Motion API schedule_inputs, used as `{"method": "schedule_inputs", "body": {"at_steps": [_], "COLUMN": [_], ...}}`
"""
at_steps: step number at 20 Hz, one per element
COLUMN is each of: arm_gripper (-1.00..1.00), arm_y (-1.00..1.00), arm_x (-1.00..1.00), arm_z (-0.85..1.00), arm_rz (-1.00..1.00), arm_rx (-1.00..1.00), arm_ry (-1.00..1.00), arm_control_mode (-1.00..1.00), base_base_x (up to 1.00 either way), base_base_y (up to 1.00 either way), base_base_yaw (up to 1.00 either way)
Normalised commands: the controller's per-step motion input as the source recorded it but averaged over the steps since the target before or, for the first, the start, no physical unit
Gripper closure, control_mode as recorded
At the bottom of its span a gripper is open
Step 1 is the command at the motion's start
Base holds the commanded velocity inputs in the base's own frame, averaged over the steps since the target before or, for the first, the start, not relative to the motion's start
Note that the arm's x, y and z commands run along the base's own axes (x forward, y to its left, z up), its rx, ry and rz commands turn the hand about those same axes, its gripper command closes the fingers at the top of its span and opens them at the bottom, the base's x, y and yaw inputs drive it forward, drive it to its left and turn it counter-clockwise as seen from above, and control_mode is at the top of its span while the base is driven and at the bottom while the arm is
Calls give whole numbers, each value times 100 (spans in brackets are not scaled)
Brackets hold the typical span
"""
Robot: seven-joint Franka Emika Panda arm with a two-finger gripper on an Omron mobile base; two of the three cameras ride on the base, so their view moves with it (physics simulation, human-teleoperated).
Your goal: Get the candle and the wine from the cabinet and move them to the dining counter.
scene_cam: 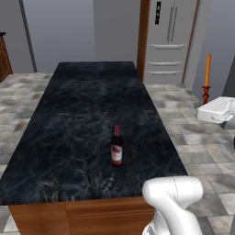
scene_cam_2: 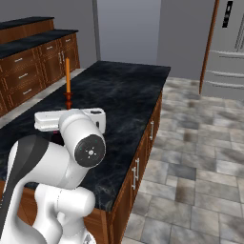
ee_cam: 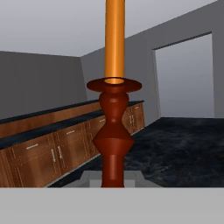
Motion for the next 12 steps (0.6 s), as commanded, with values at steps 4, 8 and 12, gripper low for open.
{"method": "schedule_inputs", "body": {"at_steps": [4, 8, 12], "arm_gripper": [100, 100, 100], "arm_y": [0, 0, 0], "arm_x": [0, 0, 0], "arm_z": [0, 0, 0], "arm_rz": [0, 0, 0], "arm_rx": [0, 0, 0], "arm_ry": [0, 0, 0], "arm_control_mode": [100, 100, 100], "base_base_x": [30, 32, 4], "base_base_y": [0, 0, 0], "base_base_yaw": [0, 0, 0]}}
